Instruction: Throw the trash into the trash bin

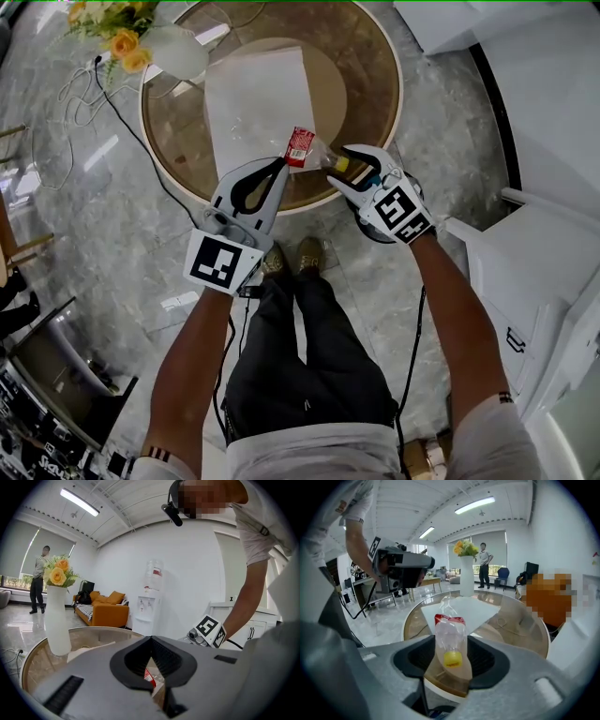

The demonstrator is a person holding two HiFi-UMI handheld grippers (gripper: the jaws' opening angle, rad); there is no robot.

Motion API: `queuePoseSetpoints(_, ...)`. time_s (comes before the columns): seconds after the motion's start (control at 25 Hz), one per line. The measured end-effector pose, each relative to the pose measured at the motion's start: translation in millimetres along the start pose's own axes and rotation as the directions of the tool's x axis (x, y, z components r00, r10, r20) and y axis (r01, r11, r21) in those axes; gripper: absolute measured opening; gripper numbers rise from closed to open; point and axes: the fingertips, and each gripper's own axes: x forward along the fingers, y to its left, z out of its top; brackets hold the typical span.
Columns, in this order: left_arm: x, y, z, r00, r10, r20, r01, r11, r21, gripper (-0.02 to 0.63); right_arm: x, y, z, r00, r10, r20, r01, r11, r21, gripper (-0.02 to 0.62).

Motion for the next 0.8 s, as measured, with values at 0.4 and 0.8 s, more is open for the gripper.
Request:
queuePoseSetpoints(0.4,7.0,-1.2,-11.0,1.0,-0.01,-0.018,0.01,1.0,-0.01,0.0,21.4,-3.4,-29.7,0.994,0.011,-0.107,-0.014,1.0,-0.028,0.196)
queuePoseSetpoints(0.8,6.5,-4.0,-10.7,1.0,-0.012,-0.023,0.012,1.0,-0.011,0.0,10.9,0.0,-10.9,0.998,-0.02,-0.054,0.017,0.998,-0.053,0.148)
